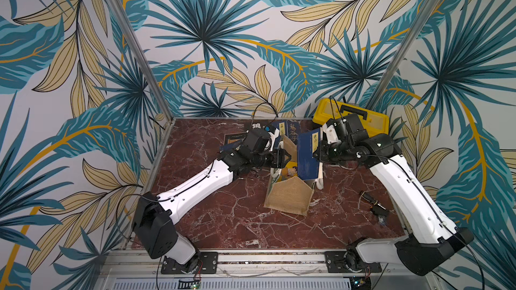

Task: Put the books into the canvas bag
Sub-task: Place the book in the canvas bag.

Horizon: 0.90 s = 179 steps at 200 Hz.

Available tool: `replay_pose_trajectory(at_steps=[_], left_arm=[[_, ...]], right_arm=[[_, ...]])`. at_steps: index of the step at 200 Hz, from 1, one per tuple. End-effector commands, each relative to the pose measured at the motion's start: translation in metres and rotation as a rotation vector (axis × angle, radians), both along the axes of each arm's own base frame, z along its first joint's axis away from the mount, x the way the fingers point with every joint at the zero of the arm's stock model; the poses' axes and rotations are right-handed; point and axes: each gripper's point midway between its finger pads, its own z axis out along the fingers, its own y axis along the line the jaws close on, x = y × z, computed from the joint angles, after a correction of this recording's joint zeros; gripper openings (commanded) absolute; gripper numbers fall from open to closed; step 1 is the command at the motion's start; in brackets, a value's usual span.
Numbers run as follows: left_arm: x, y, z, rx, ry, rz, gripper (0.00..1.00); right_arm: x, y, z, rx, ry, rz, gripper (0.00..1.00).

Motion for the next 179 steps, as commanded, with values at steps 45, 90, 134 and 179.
replay_pose_trajectory(at_steps=[45,90,134,179], left_arm=[[-0.005,0.034,-0.016,0.217,0.019,0.154,0.26],[-0.016,0.032,-0.011,0.150,0.077,0.174,0.00],[-0.019,0.034,-0.009,0.129,0.093,0.195,0.00],[-0.020,0.034,-0.012,0.126,0.109,0.203,0.00]], right_arm=[[-0.047,0.023,-0.014,0.130,0.189,0.137,0.00],[-0.049,0.030,-0.006,0.185,0.191,0.128,0.00],[-0.041,0.013,0.022,0.155,0.044,0.053,0.00],[-0.046,0.034,0.017,0.222,0.047,0.088,0.00]])
